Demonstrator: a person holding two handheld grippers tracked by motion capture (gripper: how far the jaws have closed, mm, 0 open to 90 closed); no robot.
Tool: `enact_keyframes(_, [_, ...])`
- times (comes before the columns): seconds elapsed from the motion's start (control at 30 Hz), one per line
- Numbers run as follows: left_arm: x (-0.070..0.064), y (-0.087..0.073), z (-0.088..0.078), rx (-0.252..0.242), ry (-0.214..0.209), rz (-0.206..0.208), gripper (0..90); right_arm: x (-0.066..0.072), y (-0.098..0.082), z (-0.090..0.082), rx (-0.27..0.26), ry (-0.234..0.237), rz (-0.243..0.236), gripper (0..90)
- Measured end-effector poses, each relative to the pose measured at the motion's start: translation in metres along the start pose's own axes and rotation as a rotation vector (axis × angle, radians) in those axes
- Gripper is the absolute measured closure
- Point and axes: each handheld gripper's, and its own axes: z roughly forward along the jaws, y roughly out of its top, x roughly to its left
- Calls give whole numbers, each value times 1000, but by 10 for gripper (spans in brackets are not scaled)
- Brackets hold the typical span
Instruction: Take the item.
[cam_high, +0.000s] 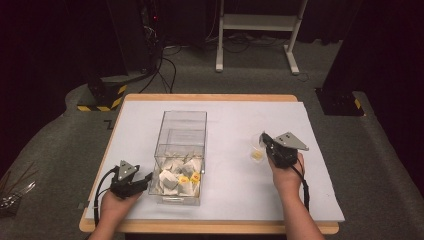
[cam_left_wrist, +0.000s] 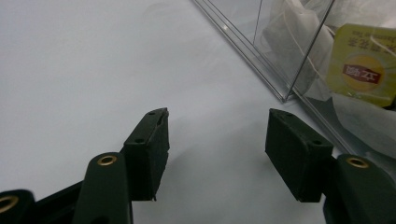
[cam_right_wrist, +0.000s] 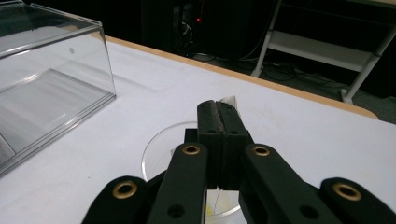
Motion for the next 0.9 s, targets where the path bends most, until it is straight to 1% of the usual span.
enact_keyframes(0.23, [0,0,0,-1,1,1,400,-2,-4,3,18,-1,3,885])
enact_keyframes(0.33, [0,0,0,0,3,1,400,-2,-4,3,24,0,8,855])
enact_keyframes(0.67, [0,0,0,-1,3,0,400,-1,-1,2,14,4,6,841])
enact_keyframes(0.9, [0,0,0,0,2,-1,400,3,3,-2,2,14,-1,847])
